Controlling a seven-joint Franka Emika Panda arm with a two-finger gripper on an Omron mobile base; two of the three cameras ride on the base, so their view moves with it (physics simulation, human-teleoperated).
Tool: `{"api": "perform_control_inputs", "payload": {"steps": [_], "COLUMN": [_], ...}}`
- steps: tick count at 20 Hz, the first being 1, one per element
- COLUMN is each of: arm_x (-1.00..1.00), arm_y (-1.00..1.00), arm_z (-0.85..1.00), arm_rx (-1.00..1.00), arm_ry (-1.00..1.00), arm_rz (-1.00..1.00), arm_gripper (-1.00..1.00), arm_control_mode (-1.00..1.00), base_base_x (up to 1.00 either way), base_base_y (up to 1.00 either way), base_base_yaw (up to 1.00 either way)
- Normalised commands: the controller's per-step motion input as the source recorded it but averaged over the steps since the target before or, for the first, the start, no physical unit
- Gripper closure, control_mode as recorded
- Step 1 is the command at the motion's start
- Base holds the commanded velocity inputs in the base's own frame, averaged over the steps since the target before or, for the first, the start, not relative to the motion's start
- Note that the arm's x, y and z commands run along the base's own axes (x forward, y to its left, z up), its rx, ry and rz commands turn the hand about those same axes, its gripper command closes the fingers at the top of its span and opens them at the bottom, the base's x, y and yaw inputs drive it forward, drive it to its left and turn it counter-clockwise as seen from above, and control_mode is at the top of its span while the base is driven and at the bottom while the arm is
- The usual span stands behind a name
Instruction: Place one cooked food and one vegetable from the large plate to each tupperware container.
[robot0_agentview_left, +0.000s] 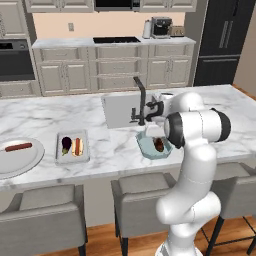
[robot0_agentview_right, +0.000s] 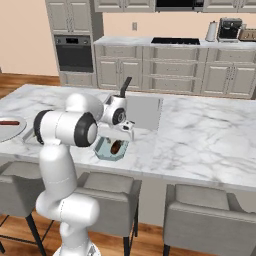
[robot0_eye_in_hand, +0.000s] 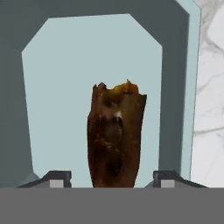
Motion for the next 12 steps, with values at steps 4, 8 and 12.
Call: {"api": "perform_control_inputs", "payload": {"steps": [4, 8, 12], "arm_x": [-0.21, -0.74, -1.00], "arm_y": [0.24, 0.13, 0.00], "arm_z": [0.43, 0.88, 0.99], "arm_rx": [-0.09, 0.00, 0.00], "arm_ry": [0.00, 0.00, -0.01], "arm_rz": [0.00, 0.00, 0.00], "arm_gripper": [-1.00, -1.00, -1.00], "arm_control_mode": [-1.00, -1.00, -1.00], "base_base_x": [0.00, 0.00, 0.00], "base_base_y": [0.00, 0.00, 0.00], "base_base_yaw": [0.00, 0.00, 0.00]}}
